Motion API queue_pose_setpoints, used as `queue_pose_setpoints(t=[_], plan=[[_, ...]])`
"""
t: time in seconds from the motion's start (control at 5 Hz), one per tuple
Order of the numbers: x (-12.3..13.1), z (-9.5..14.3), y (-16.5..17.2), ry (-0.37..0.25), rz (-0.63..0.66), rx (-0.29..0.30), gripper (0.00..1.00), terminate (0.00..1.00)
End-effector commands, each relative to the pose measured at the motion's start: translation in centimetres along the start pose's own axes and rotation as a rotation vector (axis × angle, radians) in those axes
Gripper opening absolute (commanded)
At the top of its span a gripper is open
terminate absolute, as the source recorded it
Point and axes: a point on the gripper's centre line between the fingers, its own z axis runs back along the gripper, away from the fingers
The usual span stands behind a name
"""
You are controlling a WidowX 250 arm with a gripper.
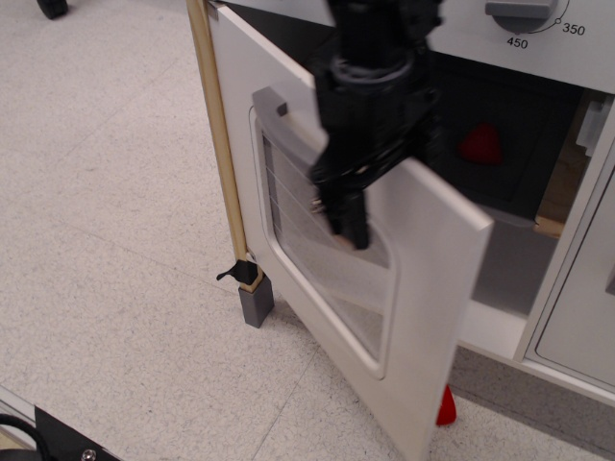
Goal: Open oven
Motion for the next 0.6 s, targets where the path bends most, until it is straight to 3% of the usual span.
queue_pose_setpoints(t=[0.0, 0.4], plan=[[7.0, 2.3, 5.5, -0.088, -0.082, 0.004, 1.00, 0.00], [10.6, 5.9, 7.3, -0.167, -0.164, 0.017, 1.00, 0.00]])
